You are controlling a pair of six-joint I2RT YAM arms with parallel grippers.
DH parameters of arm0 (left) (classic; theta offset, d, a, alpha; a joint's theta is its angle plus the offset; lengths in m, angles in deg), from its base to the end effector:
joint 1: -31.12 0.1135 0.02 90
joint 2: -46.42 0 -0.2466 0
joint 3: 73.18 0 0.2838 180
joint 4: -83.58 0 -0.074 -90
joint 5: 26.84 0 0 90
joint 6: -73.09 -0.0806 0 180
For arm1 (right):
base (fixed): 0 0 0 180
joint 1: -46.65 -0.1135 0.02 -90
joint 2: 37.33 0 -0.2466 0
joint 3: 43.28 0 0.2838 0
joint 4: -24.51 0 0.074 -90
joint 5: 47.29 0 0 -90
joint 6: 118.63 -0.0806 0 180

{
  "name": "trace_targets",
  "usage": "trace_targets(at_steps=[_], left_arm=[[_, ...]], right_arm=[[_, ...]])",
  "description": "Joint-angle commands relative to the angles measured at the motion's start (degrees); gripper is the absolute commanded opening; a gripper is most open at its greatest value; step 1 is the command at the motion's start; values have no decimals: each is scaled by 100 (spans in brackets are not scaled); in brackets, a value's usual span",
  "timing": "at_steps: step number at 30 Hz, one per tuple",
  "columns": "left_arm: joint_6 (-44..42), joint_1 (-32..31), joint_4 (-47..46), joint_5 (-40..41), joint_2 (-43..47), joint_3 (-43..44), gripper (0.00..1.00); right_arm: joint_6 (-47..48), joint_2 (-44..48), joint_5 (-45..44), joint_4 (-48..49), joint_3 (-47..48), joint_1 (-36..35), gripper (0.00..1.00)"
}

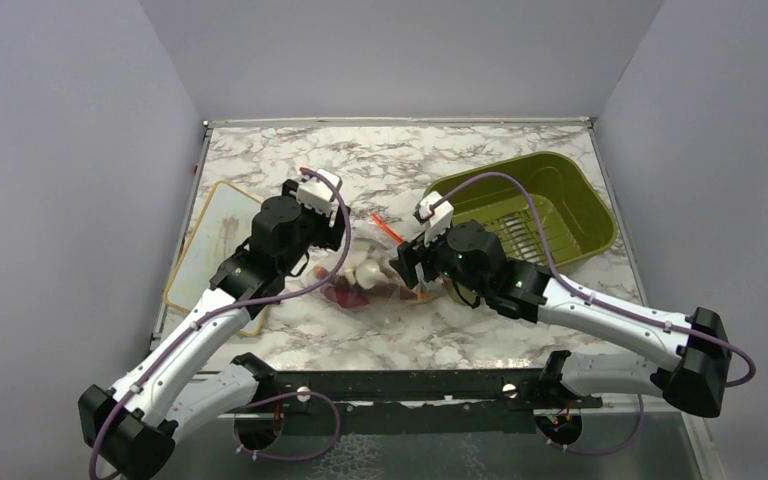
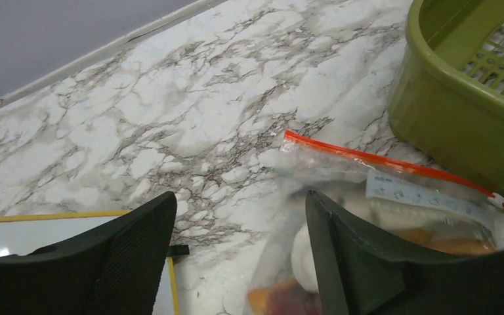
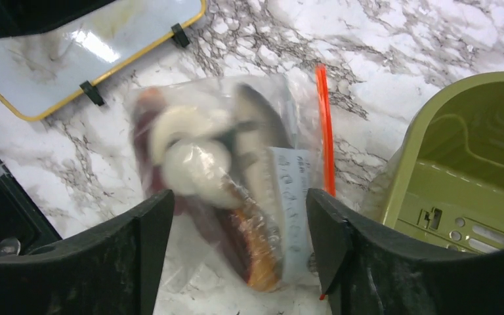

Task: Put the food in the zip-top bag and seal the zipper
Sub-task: Place the zipper food storage bag at the center of the board, then reset both arms

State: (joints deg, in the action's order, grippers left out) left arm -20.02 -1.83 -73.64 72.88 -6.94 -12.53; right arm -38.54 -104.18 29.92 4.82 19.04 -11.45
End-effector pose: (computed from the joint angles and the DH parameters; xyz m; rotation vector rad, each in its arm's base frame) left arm 0.2610 -0.1530 0.3064 0.4560 1.7849 -0.2090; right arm 0.1975 0.2836 0.2552 -0.6905 1.9023 0.5425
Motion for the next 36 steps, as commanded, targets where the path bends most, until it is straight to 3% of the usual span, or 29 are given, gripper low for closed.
trace_targets(at_steps=[1,2,5,6,18,26,36], left_arm=[[662,25,374,-152,433,176,78],[807,25,392,-114,527,191,80],[1063,23,509,-97,775,280,98],[1156,25,592,-61,839,334,99],[2241,25,1431,-354,1448,1003,99],[2422,25,1457,-413,1942,796,99],[2771,25,1448,-599,2284,519,99]], right_arm=[[-215,347,-97,-177,239,-4,86],[-269,406,-61,-175,255,-4,94],[-442,632,98,-120,296,-3,96],[-529,714,101,-110,316,-4,97],[-2180,1376,-702,-1841,1135,-6,100],[-2367,2047,-723,-1796,905,-8,100],[-2666,2210,-814,-1820,757,-7,100]])
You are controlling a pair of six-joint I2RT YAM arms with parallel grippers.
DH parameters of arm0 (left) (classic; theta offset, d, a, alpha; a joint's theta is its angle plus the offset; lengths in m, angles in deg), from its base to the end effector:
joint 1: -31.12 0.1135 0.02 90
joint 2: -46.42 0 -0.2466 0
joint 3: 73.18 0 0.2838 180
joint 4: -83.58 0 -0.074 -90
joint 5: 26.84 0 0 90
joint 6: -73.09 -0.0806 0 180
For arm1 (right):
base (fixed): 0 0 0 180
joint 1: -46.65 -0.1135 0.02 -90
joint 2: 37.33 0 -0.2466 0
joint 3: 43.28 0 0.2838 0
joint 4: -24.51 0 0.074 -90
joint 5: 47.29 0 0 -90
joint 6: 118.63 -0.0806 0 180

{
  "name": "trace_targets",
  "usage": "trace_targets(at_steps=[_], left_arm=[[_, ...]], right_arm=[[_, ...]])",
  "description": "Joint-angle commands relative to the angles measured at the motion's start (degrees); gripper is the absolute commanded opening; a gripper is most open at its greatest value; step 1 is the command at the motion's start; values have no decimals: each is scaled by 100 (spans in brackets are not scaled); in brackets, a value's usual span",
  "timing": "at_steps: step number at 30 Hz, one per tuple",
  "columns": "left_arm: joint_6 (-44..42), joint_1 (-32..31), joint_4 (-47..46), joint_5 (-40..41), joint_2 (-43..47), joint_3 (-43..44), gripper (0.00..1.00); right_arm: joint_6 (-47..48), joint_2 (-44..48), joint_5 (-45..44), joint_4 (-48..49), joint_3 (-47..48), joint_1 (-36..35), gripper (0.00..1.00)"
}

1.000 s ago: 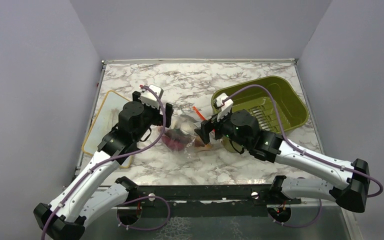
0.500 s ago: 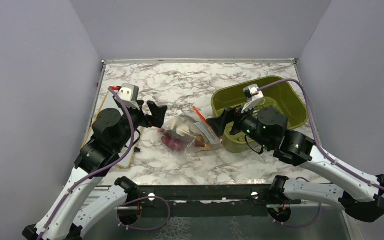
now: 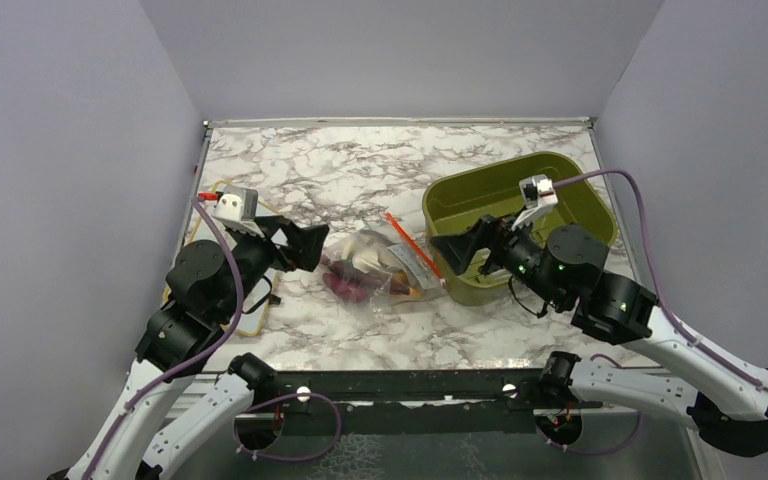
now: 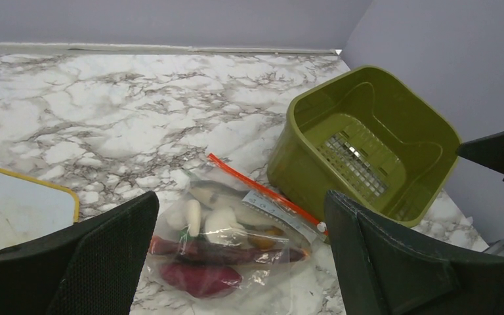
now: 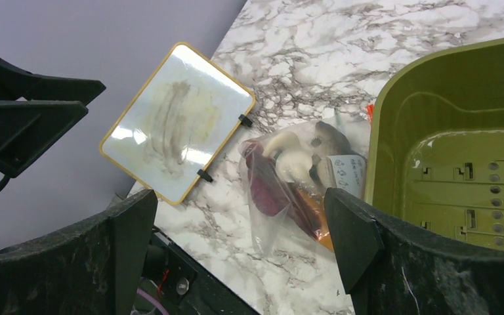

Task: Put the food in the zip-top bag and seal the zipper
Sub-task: Reset both arms

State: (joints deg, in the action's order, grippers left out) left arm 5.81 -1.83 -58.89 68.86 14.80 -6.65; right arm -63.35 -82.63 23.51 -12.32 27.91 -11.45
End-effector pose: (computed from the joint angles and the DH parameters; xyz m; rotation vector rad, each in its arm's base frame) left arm 0.1695 -0.1003 0.3982 0.0692 1.6564 -0.6658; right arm 0.1542 0.1976 0.3842 -0.1199 1.8324 0.8749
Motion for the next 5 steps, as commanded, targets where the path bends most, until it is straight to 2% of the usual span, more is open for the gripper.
trace_targets(at_steps=[1,5], left_arm=[[184,24,-22,-181,126,-71,99],[171,23,-27,-127,162,-88,99]], right_arm=[[-199,64,-170,-111,-140,-5,100],[-309,63,-172,-210,-150,-7,100]])
